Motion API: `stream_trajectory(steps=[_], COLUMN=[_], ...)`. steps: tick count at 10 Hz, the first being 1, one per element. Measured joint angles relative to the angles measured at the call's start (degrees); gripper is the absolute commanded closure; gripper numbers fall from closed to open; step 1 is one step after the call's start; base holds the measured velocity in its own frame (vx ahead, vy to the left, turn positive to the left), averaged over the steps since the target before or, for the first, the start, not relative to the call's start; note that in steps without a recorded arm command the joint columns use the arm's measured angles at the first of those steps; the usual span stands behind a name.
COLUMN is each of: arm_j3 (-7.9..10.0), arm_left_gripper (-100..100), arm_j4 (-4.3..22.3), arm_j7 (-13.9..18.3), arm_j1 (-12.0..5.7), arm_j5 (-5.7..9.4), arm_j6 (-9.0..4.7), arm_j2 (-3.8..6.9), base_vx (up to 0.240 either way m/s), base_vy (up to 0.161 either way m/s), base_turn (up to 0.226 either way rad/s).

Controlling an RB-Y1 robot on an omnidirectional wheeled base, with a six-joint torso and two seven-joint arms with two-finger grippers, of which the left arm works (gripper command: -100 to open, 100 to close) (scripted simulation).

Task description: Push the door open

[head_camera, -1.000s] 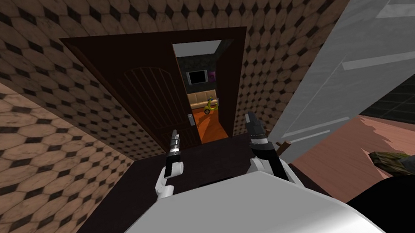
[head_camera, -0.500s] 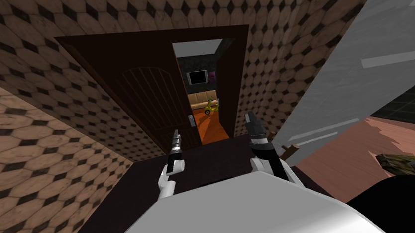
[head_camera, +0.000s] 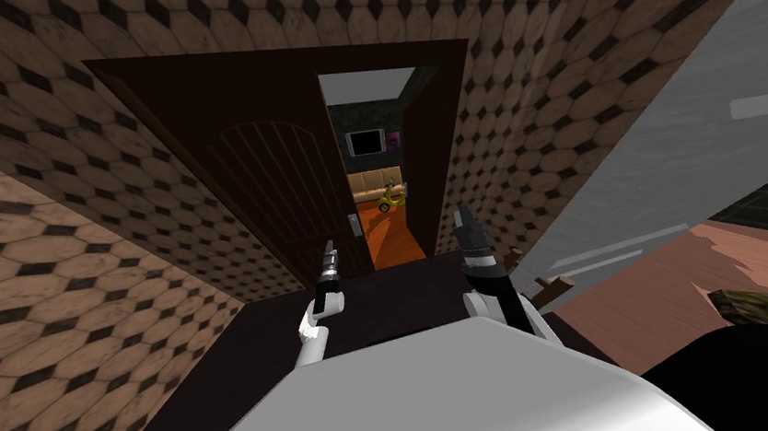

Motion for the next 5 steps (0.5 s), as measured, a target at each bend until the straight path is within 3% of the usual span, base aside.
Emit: stream_trajectory(steps=[5], arm_j3=[0.9], arm_left_gripper=[-100], arm_j4=[8.07], arm_j7=[-0.15], arm_j1=[-4.72], arm_j5=[0.83], arm_j6=[-0.43], arm_j2=[-0.57], base_vx=[0.087], base_vy=[0.023], base_turn=[0.002])
